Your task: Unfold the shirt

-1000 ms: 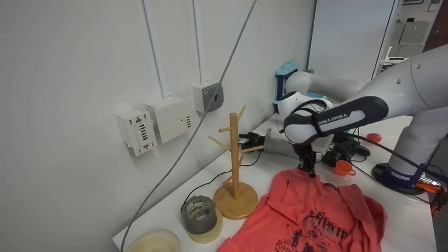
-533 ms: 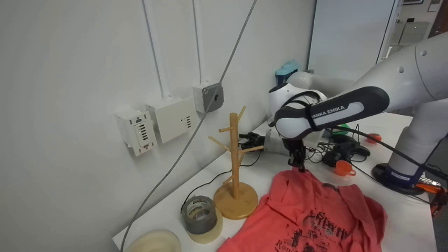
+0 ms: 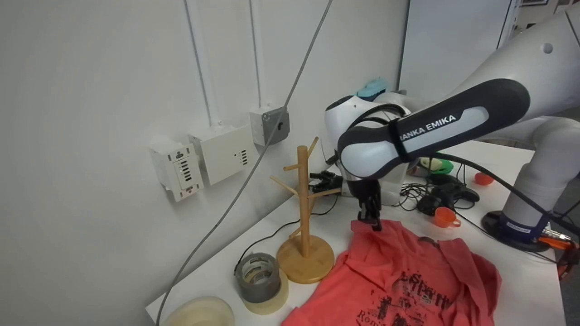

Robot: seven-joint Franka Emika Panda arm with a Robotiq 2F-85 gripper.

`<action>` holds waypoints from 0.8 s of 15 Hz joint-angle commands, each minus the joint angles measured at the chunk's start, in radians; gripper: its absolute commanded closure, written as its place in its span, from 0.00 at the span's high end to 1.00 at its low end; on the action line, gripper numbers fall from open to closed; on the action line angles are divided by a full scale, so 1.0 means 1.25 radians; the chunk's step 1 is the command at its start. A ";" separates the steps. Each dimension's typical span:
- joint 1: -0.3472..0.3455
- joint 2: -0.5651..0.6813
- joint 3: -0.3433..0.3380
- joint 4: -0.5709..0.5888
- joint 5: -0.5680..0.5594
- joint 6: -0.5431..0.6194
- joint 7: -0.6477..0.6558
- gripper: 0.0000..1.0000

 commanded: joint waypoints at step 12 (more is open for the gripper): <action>0.008 -0.195 0.123 -0.361 0.093 0.175 -0.023 0.00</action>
